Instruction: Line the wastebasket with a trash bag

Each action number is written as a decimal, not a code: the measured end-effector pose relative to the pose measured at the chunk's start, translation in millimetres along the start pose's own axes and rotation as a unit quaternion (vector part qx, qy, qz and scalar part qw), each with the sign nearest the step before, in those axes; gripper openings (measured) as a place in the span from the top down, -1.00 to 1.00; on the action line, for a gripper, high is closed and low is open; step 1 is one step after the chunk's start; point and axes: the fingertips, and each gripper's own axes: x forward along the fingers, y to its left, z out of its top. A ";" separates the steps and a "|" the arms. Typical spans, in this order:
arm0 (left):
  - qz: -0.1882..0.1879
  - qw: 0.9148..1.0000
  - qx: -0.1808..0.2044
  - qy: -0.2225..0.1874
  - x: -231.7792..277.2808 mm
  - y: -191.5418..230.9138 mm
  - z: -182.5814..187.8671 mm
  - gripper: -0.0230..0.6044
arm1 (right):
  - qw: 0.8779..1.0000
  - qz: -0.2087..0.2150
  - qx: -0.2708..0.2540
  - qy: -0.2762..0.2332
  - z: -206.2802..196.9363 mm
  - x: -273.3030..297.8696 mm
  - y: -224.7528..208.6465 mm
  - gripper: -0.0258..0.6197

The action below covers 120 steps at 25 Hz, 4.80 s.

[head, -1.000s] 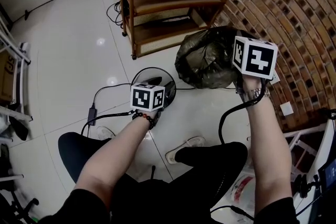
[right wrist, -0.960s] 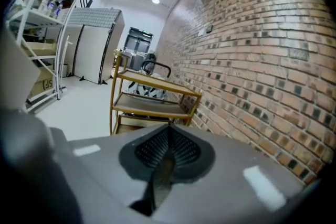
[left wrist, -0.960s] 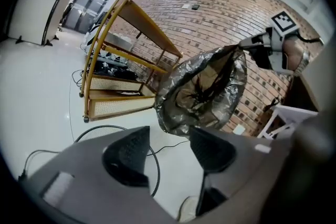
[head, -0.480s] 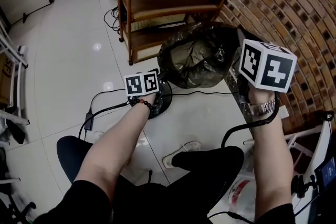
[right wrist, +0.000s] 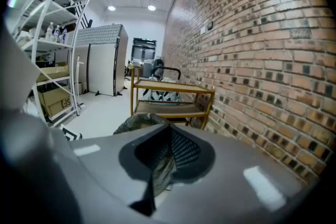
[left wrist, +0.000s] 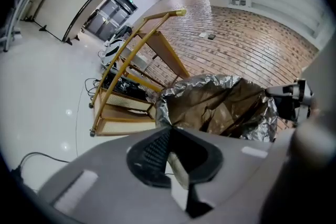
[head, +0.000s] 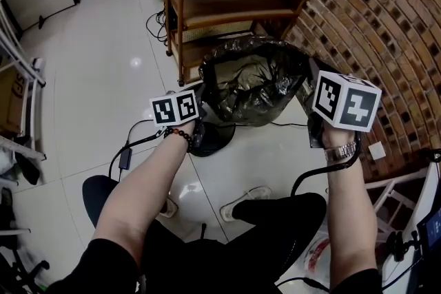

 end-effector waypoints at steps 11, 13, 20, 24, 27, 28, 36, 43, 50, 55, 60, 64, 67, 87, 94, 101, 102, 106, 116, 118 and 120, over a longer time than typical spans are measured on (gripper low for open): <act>0.026 0.998 0.055 -0.006 -92.0 8.9 17.3 0.93 | 0.996 0.048 0.053 0.050 -77.5 20.9 29.4 0.92; 0.026 0.998 0.063 0.007 -106.0 8.5 14.5 0.93 | 0.995 0.057 0.058 0.057 -86.2 20.4 36.6 0.92; 0.013 0.995 0.072 0.062 -133.1 -1.8 -2.0 0.93 | 0.991 0.083 0.065 0.077 -111.9 11.4 57.3 0.92; 0.017 0.993 0.071 0.088 -138.1 0.3 -12.2 0.93 | 0.990 0.086 0.069 0.091 -128.8 8.9 59.0 0.92; 0.022 0.991 0.077 0.106 -136.7 4.1 -20.7 0.93 | 0.988 0.085 0.071 0.106 -144.2 12.2 58.7 0.92; 0.026 0.990 0.078 0.113 -135.2 6.2 -24.8 0.93 | 0.987 0.084 0.072 0.114 -151.4 14.3 58.5 0.92; 0.064 0.984 0.077 0.150 -120.3 37.8 -53.0 0.93 | 0.980 0.086 0.070 0.164 -212.2 40.9 63.1 0.92; 0.094 0.978 0.080 0.170 -106.3 68.2 -67.0 0.93 | 0.977 0.095 0.064 0.182 -235.4 64.2 67.8 0.92; 0.113 0.972 0.087 0.189 -93.5 92.4 -80.6 0.92 | 0.974 0.106 0.052 0.193 -253.6 91.9 76.2 0.91; 0.117 0.968 0.092 0.204 -83.9 104.9 -91.2 0.86 | 0.971 0.113 0.044 0.204 -263.3 110.9 81.5 0.90; 0.120 0.965 0.091 0.213 -72.7 117.2 -99.0 0.79 | 0.970 0.115 0.041 0.210 -271.4 130.4 84.8 0.90; 0.124 0.964 0.090 0.216 -66.5 128.6 -102.6 0.78 | 0.970 0.116 0.038 0.212 -277.8 142.5 88.4 0.89; 0.125 0.965 0.088 0.214 -61.8 133.3 -103.0 0.78 | 0.972 0.111 0.036 0.203 -277.0 147.5 86.3 0.89; 0.118 0.964 0.077 0.224 -45.3 147.4 -120.0 0.82 | 0.971 0.118 0.054 0.202 -309.9 163.7 85.4 0.70; 0.108 0.962 0.063 0.242 -43.6 152.9 -133.0 0.52 | 0.958 0.145 0.075 0.235 -332.4 173.7 101.8 0.48; 0.105 0.958 0.057 0.260 -49.0 156.6 -150.7 0.46 | 0.944 0.170 0.102 0.265 -359.7 170.5 117.7 0.32; 0.106 0.958 0.056 0.262 -50.7 157.5 -153.8 0.46 | 0.941 0.173 0.108 0.271 -364.8 168.5 119.3 0.29; 0.106 0.955 0.052 0.273 -53.4 159.4 -164.5 0.46 | 0.932 0.178 0.117 0.292 -381.4 164.3 122.4 0.28; 0.108 0.956 0.029 0.270 -64.4 162.2 -172.5 0.45 | 0.910 0.197 0.202 0.305 -391.5 135.8 124.2 0.18; 0.106 0.958 0.018 0.266 -67.8 160.9 -172.4 0.44 | 0.899 0.204 0.226 0.314 -394.7 124.0 127.8 0.16; 0.106 0.960 0.005 0.258 -72.9 159.0 -171.7 0.39 | 0.886 0.213 0.251 0.325 -399.1 110.7 134.8 0.16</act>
